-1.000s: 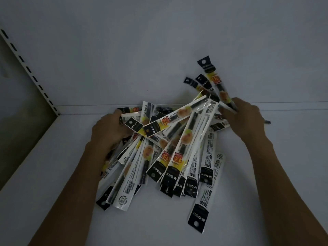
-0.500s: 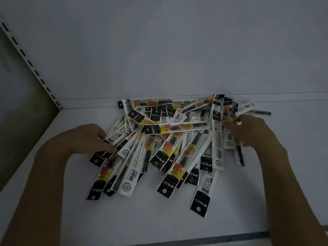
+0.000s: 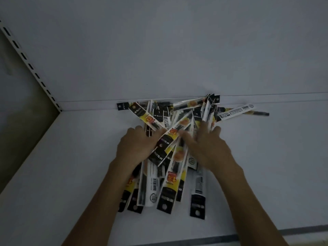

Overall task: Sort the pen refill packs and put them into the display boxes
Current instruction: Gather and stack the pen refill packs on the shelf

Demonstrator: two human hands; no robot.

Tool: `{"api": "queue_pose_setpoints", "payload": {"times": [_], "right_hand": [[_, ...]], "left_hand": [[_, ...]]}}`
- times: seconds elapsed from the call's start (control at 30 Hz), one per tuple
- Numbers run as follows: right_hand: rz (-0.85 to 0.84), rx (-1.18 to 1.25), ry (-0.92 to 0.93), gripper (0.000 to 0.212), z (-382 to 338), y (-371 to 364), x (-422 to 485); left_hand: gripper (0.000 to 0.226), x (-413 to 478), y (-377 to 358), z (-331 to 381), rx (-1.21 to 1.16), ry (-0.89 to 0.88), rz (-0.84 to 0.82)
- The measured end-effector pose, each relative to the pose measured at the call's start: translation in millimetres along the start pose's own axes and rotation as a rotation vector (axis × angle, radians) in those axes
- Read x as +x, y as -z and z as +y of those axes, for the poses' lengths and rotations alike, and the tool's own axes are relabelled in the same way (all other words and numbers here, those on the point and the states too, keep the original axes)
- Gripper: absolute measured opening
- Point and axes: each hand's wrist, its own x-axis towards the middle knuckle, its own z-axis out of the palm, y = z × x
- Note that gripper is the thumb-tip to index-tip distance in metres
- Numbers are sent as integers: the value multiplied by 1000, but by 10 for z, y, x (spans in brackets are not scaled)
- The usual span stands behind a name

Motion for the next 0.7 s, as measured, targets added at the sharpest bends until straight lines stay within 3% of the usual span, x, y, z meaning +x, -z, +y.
{"api": "queue_pose_setpoints", "payload": {"times": [0.23, 0.33, 0.37, 0.43, 0.53, 0.67, 0.7], "right_hand": [[-66, 211, 66, 73, -233, -53, 79], [-75, 165, 148, 63, -308, -144, 11], [-45, 149, 165, 59, -328, -161, -16], [34, 43, 213, 52, -310, -135, -47], [-35, -59, 198, 48, -168, 39, -47], [-63, 46, 213, 32, -53, 52, -68], [-48, 99, 230, 27, -54, 29, -85]], "left_hand": [[64, -57, 58, 89, -456, 91, -152], [104, -37, 143, 193, -493, 88, -235], [108, -15, 151, 222, -540, 81, -267], [82, 41, 131, 242, -551, 60, -261], [38, 107, 145, 210, -460, 40, -184], [14, 211, 169, 129, -519, -12, -121], [26, 216, 165, 125, -493, -3, -67]]}}
